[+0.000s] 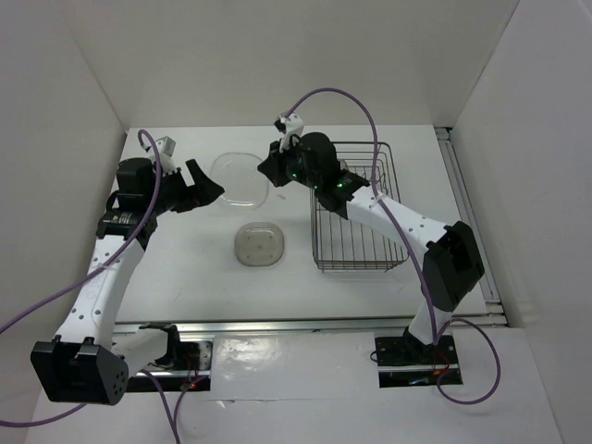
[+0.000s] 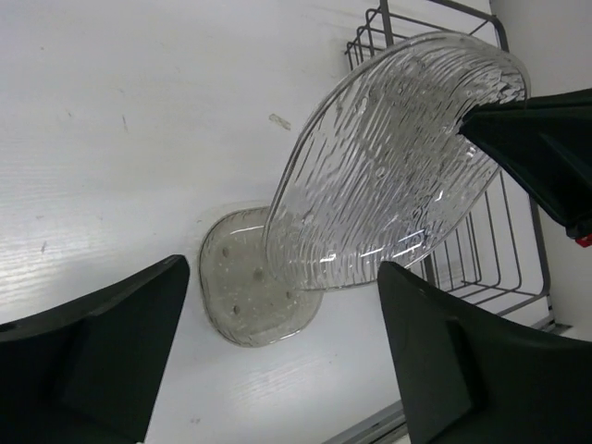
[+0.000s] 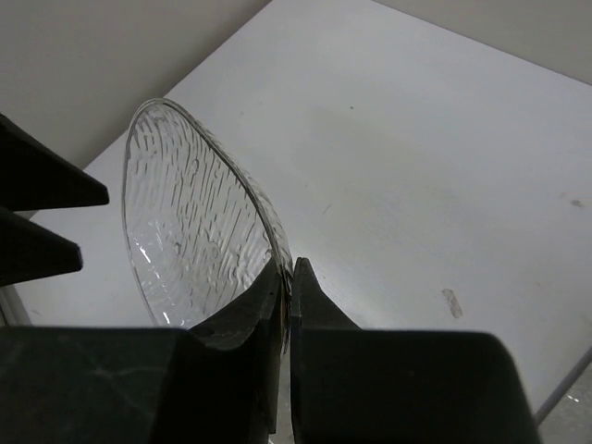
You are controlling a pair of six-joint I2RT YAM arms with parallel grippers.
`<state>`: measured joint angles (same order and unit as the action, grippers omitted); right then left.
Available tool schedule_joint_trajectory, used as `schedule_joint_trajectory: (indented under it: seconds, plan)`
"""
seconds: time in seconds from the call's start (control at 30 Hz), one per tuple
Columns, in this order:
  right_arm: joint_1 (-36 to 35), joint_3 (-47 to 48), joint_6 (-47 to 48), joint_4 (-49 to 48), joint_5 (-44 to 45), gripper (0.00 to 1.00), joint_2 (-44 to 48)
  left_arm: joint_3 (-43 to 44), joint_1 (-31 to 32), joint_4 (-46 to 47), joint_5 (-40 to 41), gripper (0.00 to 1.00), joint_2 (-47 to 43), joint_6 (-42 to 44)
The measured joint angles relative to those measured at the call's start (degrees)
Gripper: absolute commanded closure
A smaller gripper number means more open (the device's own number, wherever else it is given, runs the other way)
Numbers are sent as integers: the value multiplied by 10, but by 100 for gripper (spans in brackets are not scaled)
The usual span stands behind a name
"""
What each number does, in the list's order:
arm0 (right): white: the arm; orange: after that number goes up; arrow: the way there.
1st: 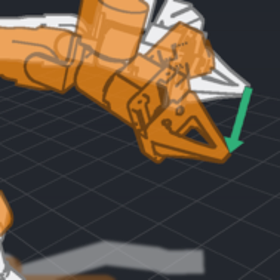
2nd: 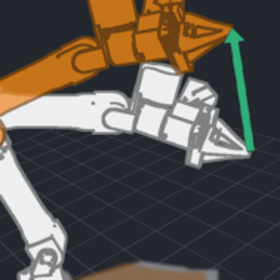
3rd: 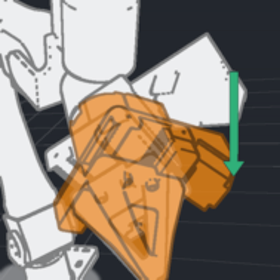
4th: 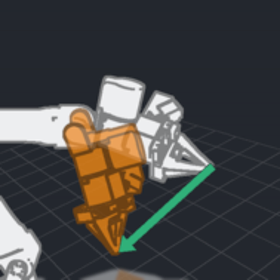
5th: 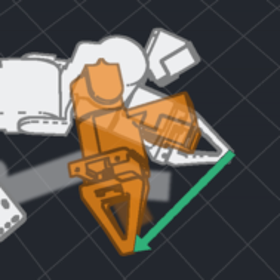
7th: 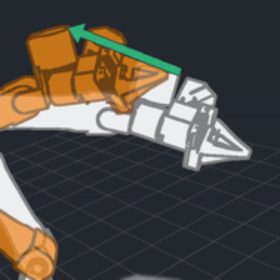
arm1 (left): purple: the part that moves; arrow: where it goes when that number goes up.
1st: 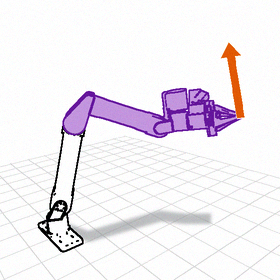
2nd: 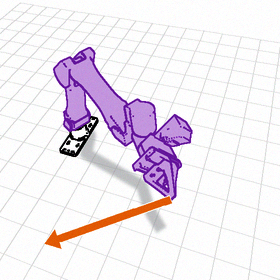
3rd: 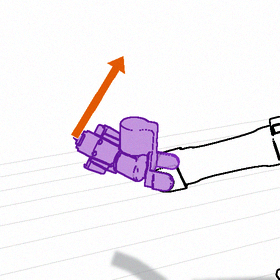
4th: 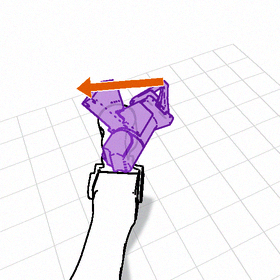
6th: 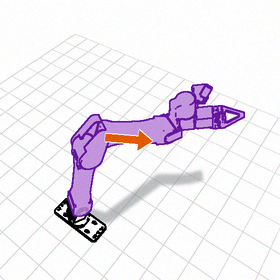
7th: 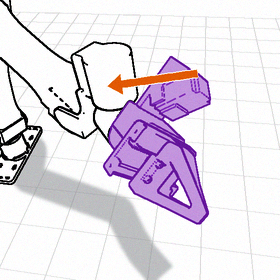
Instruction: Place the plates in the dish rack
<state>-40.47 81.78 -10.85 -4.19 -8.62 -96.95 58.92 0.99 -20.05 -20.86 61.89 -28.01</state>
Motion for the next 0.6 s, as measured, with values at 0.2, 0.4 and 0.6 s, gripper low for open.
schedule_joint_trajectory:
  seconds: [0.2,0.4,0.6]
  plan:
    - [13,13,16,36,85,100,2,0,0,0,10,0,0,-10]
    - [60,15,28,91,243,100,39,3,-9,-19,50,0,19,-22]
    - [148,15,53,153,353,100,120,16,-26,-52,74,0,72,-23]
